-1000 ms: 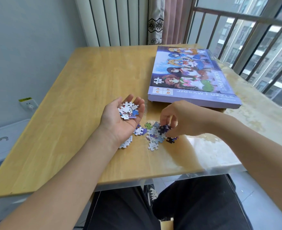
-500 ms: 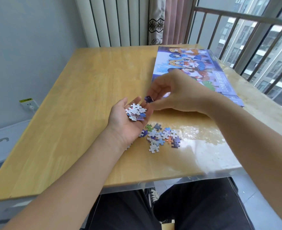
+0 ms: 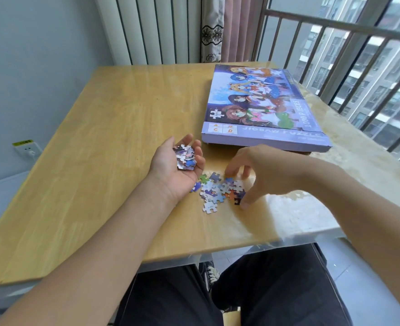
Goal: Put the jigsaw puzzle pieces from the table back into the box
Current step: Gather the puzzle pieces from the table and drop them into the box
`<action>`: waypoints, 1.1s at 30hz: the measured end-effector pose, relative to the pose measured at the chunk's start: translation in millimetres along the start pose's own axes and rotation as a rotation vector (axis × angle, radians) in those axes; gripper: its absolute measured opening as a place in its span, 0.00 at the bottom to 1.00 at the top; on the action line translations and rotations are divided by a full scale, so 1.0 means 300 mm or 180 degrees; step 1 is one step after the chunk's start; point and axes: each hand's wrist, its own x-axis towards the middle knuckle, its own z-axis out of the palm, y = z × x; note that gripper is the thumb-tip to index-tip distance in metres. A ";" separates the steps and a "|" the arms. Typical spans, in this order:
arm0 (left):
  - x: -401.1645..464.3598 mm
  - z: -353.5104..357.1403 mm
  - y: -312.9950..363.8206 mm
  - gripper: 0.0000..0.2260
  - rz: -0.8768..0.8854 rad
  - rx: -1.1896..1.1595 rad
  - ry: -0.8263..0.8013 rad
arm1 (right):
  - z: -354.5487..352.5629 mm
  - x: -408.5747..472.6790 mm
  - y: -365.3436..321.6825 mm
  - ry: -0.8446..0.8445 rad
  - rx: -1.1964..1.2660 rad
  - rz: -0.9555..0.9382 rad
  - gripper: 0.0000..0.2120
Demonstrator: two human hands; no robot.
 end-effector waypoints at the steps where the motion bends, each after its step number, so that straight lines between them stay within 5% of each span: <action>1: 0.001 0.005 -0.008 0.20 -0.0016 -0.0002 -0.0006 | 0.009 -0.002 0.005 0.0090 0.0055 -0.0026 0.31; 6: -0.008 0.021 -0.037 0.21 -0.0078 -0.0092 -0.0080 | 0.021 -0.005 0.016 0.0184 0.0239 -0.0020 0.17; 22: -0.023 0.013 -0.041 0.21 0.0035 -0.0047 -0.0135 | 0.020 0.020 0.013 0.0085 -0.0132 0.0026 0.10; 29: -0.024 0.023 -0.057 0.21 0.0019 0.0109 -0.0207 | -0.073 0.013 -0.004 0.1146 0.1312 -0.0420 0.08; 33: -0.037 0.030 -0.074 0.20 -0.0201 0.0093 -0.0219 | -0.074 0.053 -0.058 0.1275 0.1105 -0.0623 0.16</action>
